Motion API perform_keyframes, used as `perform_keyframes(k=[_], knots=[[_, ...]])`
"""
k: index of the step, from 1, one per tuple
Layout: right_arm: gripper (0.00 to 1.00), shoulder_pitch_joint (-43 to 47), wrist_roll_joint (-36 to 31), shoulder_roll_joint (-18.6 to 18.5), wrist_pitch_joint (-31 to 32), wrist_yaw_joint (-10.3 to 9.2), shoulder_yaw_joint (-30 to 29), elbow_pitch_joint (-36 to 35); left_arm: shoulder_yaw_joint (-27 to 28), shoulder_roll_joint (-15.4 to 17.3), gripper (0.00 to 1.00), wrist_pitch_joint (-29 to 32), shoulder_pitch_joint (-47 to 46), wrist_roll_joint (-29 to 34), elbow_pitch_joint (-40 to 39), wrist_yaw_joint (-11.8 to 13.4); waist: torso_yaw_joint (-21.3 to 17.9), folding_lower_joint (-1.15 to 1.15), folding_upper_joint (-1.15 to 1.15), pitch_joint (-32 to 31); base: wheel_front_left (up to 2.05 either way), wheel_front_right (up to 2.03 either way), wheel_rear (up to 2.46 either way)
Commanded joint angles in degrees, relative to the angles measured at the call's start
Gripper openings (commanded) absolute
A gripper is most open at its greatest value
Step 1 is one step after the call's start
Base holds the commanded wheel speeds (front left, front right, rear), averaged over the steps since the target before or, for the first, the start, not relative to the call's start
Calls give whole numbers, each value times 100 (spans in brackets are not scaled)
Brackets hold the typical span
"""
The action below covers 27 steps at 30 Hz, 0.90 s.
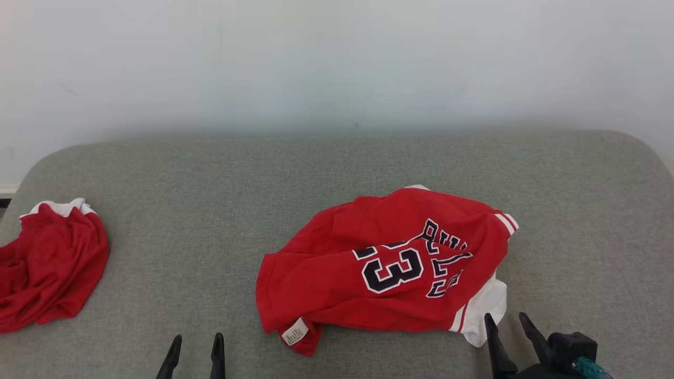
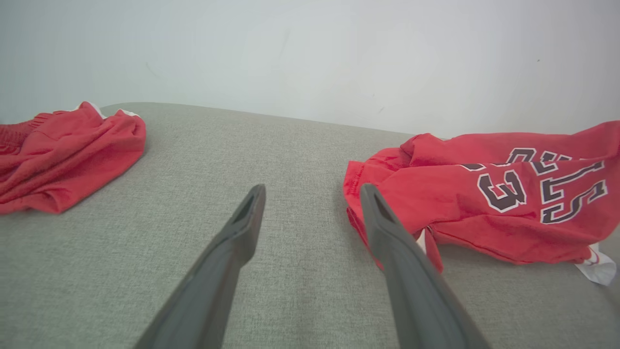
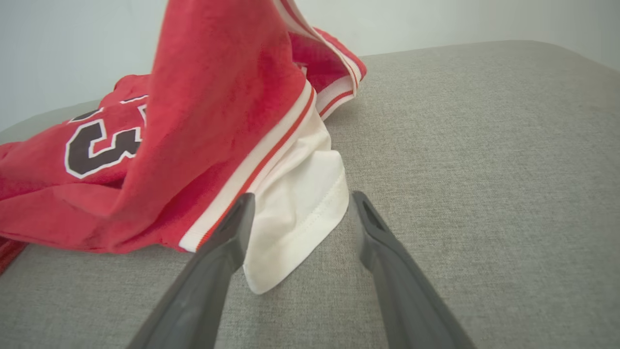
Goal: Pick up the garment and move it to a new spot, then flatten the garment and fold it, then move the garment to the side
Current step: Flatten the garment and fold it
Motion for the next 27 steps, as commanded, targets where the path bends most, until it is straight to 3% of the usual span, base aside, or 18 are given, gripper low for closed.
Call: perform_keyframes(k=[1, 10, 11, 12, 15, 18, 27], knots=[[100, -56, 0, 23, -2, 3, 22, 80, 2, -5, 100, -20, -38, 30, 11, 6, 53, 0, 0, 9, 0, 0, 0], [99, -568, -31, 82, 8, 3, 122, 1542, 51, -6, 100, -20, 21, 49, 24, -27, 233, 0, 0, -23, 0, 0, 0], [45, -587, 11, 111, 9, 3, 165, 1646, 59, -6, 100, -20, 33, 49, 19, -29, 230, 0, 0, -25, 0, 0, 0], [0, -604, 54, 129, 11, 3, 223, 1740, 66, -7, 100, -20, 49, 46, 17, -30, 223, 0, 0, -28, 0, 0, 0], [0, -672, 269, 129, 7, 3, 296, 1820, 63, -6, 100, -20, 87, 37, 18, -32, 183, 0, 0, -34, 0, 0, 0], [0, -448, 456, -3, 1, 3, 340, 1390, 24, -5, 100, -20, 100, 6, 27, -26, 132, 0, 0, -59, 0, 0, 0], [0, 769, 844, -104, 220, 3, 489, -467, -21, -6, 100, -20, 73, -69, 45, -4, -138, 0, 0, -36, 0, 0, 0]])
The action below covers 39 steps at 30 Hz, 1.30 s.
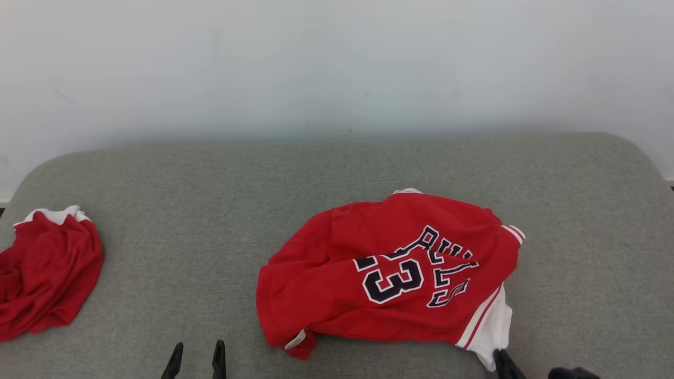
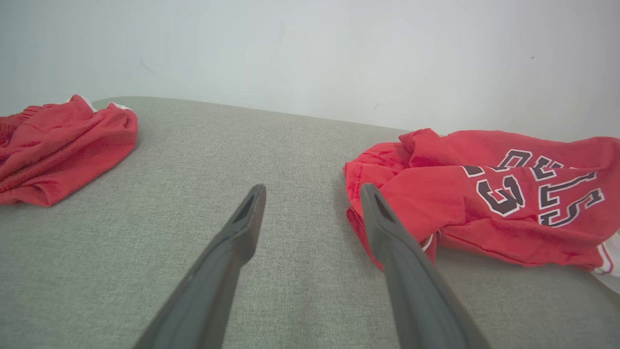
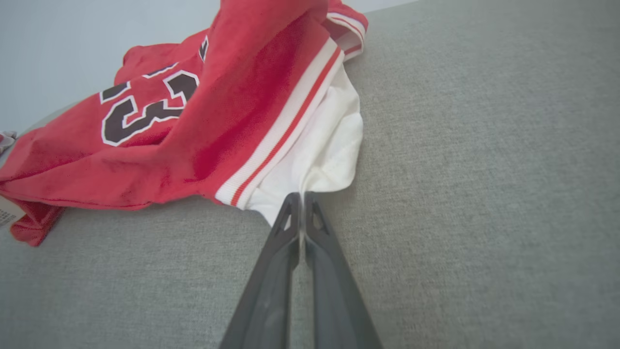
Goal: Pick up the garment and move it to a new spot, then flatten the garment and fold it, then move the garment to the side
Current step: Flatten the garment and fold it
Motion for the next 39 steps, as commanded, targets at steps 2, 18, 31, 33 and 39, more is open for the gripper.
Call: perform_keyframes(k=[2, 18, 31, 33, 39], knots=[[0, 346, 129, 57, 213, 3, 43, -461, -1, -4, 100, -20, -41, -27, -3, 5, -115, 0, 0, 55, 0, 0, 0], [100, 1553, -244, 308, 1399, 3, -436, -3218, -24, -4, 100, -19, -163, -5, 53, -39, -194, 0, 0, 159, 0, 0, 0], [100, 154, -555, -311, 1444, 3, -441, -3430, -21, -5, 100, -19, -152, -28, 69, -36, -79, 0, 0, 96, 0, 0, 0], [100, -245, -574, -457, 1565, 3, -441, -3174, -42, -5, 100, -19, -161, -24, 73, -36, -42, 0, 0, 90, 0, 0, 0], [100, -1491, -385, -702, 1801, 3, -393, -1861, -64, -4, 100, -19, -161, -48, 85, -16, 77, 0, 0, 107, 0, 0, 0]])
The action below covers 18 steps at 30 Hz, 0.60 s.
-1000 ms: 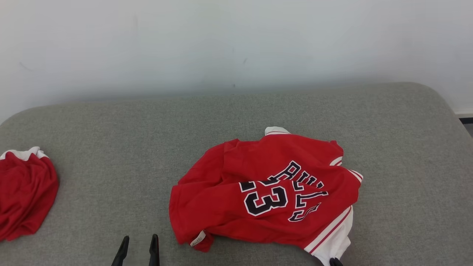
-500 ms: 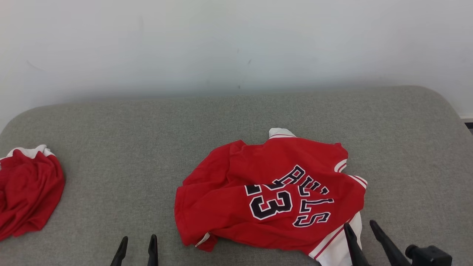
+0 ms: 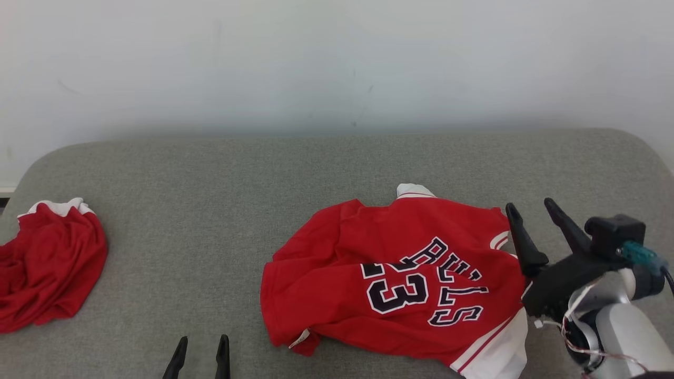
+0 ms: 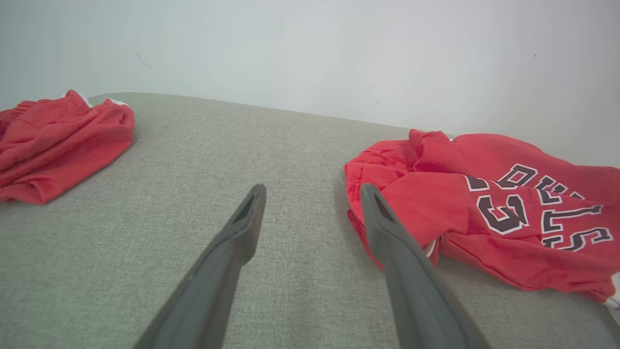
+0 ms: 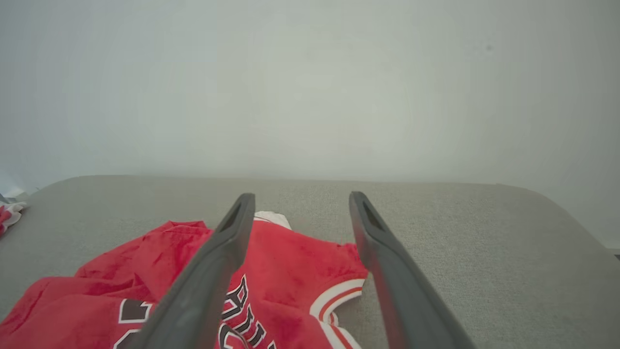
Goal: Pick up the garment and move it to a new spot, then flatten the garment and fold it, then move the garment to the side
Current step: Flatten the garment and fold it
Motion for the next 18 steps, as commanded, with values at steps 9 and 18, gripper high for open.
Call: perform_keyframes(k=[9, 18], knots=[[100, -1465, -80, -288, 29, 3, 241, 2337, -76, -3, 100, -19, -144, -24, 15, -4, 311, 0, 0, 197, 0, 0, 0], [100, -2346, -115, -356, 313, 3, 529, 4296, -67, -4, 100, -19, -230, -26, 28, -18, 458, 0, 0, 410, 0, 0, 0]])
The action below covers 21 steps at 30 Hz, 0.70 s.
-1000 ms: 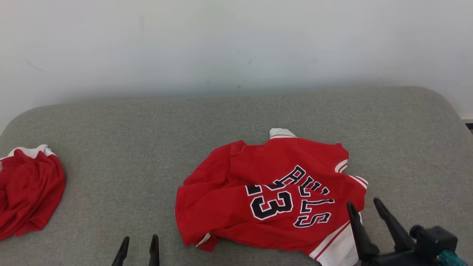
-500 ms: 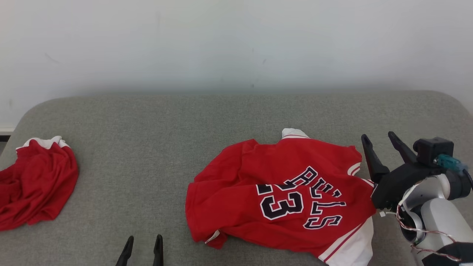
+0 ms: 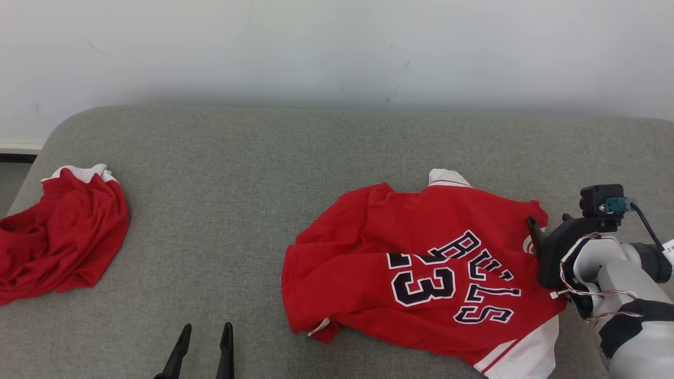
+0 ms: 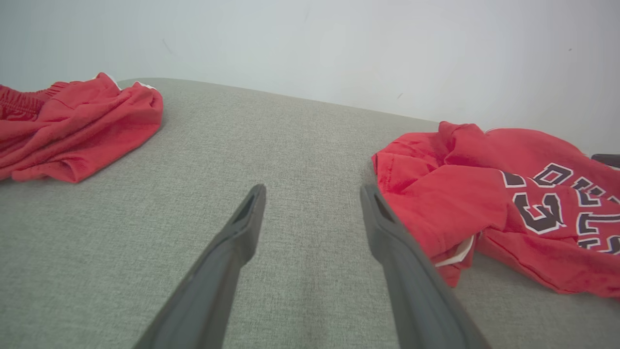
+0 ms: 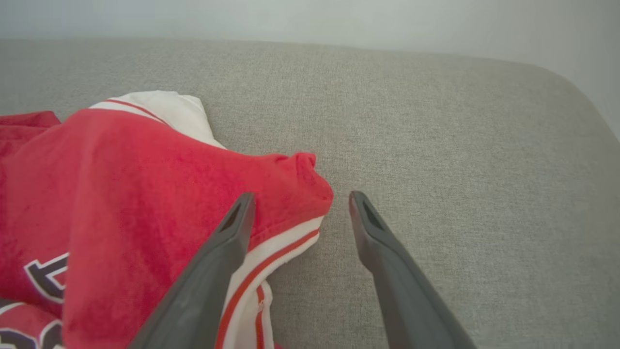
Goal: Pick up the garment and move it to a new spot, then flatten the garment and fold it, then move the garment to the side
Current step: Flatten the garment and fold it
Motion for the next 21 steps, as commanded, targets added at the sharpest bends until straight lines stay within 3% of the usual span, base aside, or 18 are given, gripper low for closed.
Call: perform_keyframes(k=[1, 9, 18, 19, 20, 21], knots=[[100, -61, 44, 44, 38, 3, 20, 90, 9, -6, 100, -19, -40, -28, 11, -5, 16, -1, -1, 39, 0, 0, 0], [100, -628, 434, 337, 122, 3, -64, 1023, -115, -6, 100, -19, -296, -53, 21, -6, 72, -1, -1, 271, 0, 0, 0], [100, -933, 484, 366, 313, 3, -288, 1758, -238, -5, 100, -19, -473, -132, 32, 13, 282, -1, -1, 479, 0, 0, 0], [88, -926, 461, 398, 367, 3, -287, 1784, -232, -6, 100, -19, -473, -136, 34, 18, 293, -1, -1, 495, 0, 0, 0], [48, -917, 439, 419, 405, 3, -281, 1805, -224, -5, 100, -19, -475, -139, 33, 19, 301, -1, -1, 509, 0, 0, 0], [16, -928, 419, 439, 385, 3, -271, 1818, -217, -6, 100, -19, -476, -143, 31, 19, 306, -1, -1, 522, 0, 0, 0]])
